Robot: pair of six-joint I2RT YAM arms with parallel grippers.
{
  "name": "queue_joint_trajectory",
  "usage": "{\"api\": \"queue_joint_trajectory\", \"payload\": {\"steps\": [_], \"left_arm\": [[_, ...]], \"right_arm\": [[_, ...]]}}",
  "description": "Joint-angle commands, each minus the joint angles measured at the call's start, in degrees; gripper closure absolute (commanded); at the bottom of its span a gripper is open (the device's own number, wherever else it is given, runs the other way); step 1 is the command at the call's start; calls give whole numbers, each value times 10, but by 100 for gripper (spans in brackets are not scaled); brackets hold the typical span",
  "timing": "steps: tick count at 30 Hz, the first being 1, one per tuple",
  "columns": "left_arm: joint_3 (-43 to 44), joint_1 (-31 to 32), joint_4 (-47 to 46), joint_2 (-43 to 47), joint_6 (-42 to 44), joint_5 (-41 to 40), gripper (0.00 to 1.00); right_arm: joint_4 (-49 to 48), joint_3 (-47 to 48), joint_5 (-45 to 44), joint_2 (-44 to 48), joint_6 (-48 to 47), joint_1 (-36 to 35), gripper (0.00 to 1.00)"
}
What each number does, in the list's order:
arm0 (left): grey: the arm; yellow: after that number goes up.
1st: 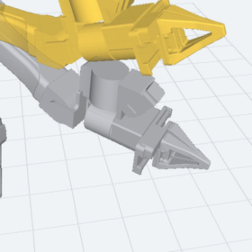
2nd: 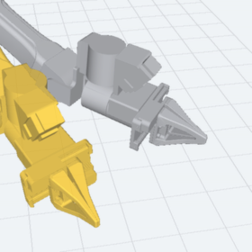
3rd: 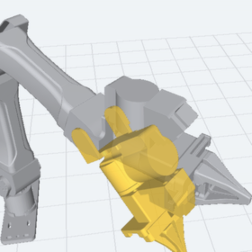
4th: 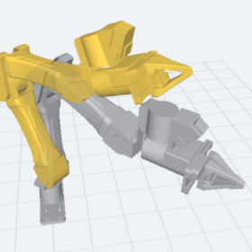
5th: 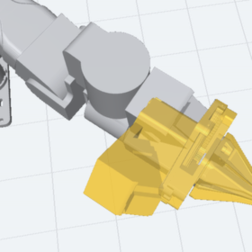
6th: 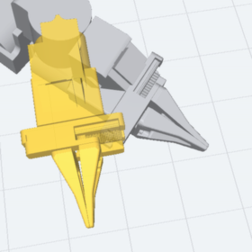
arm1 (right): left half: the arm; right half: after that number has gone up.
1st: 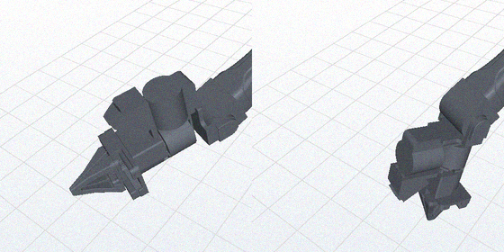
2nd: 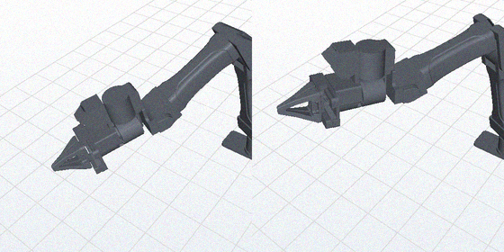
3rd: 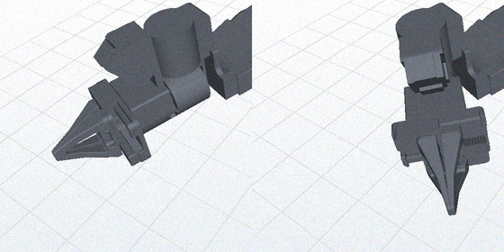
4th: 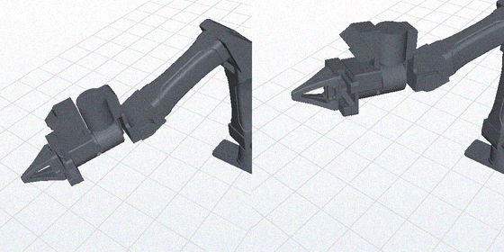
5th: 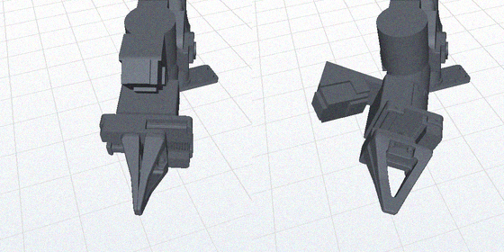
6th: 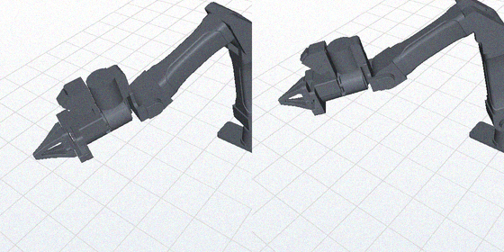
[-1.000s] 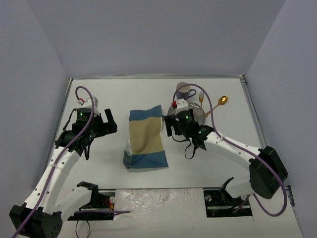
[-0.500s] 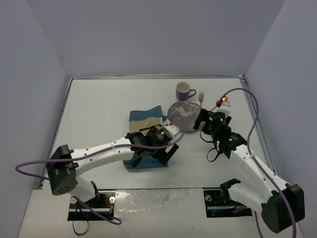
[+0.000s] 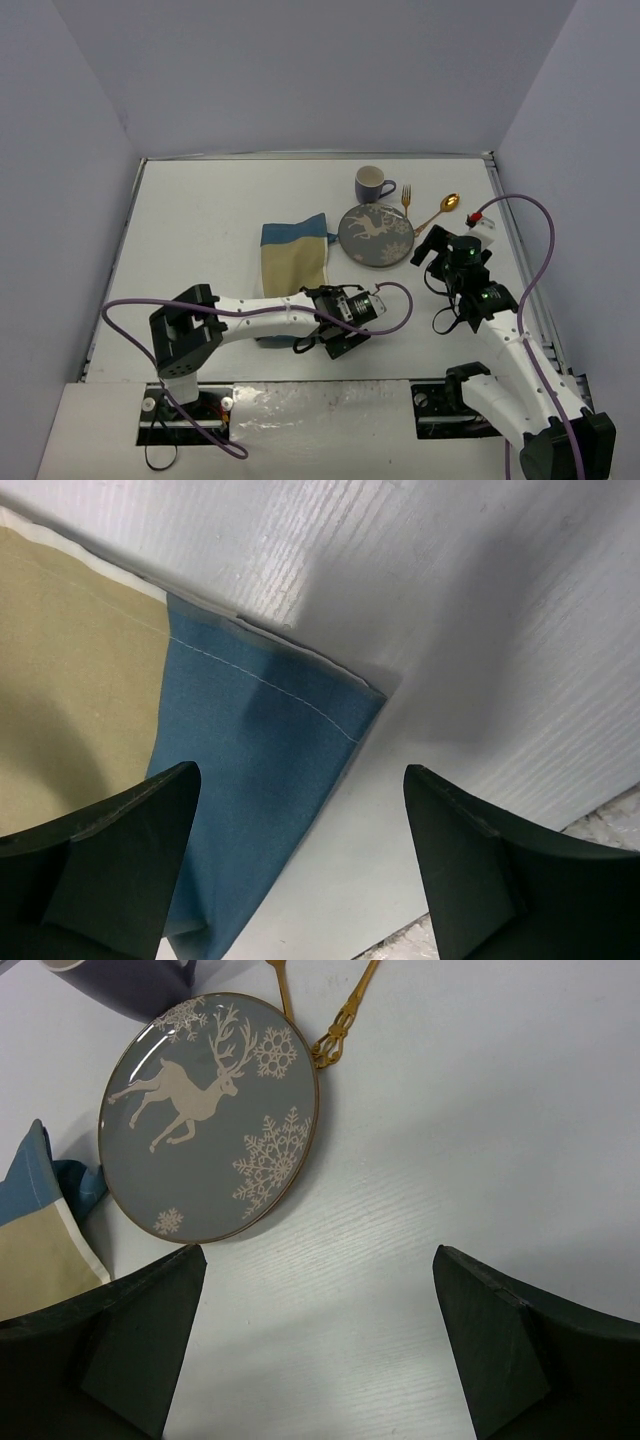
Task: Set the dinner table for one person
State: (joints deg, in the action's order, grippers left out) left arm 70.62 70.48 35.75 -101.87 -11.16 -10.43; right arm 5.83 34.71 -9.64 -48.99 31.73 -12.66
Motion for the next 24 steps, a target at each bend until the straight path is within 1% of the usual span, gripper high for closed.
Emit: {"api": "queue_joint_trajectory", "payload": {"steps": [1, 4, 6, 9, 12, 14, 15, 16, 17, 20, 24], "left_arm": [[30, 4, 10, -14, 20, -31, 26], [42, 4, 17, -43, 26, -39, 32], [48, 4, 18, -51, 28, -43, 34], [52, 4, 16, -64, 32, -56, 40], [51, 4, 9, -65, 36, -76, 57], [51, 4, 7, -62, 39, -86, 70], [51, 4, 7, -60, 39, -91, 86], [50, 4, 6, -56, 39, -98, 95], [50, 4, 7, -52, 38, -106, 100], [51, 3, 11, -34, 36, -126, 100], [58, -6, 17, 39, 26, -169, 100]], "right_arm": [[-13, -1, 2, 9, 8, 5, 6], [-13, -2, 4, 10, 6, 6, 6], [-13, -2, 5, 10, 6, 6, 6], [-13, -3, 7, 10, 4, 6, 6], [-14, -4, 14, 10, 0, 6, 6], [-15, -4, 16, 9, -3, 6, 6], [-17, -3, 20, 8, -7, 6, 6], [-18, -2, 24, 7, -9, 6, 6], [-20, -1, 29, 6, -11, 6, 6], [-32, 3, 53, -2, -20, 6, 6], [-71, 15, 120, -30, -30, 4, 7]]}}
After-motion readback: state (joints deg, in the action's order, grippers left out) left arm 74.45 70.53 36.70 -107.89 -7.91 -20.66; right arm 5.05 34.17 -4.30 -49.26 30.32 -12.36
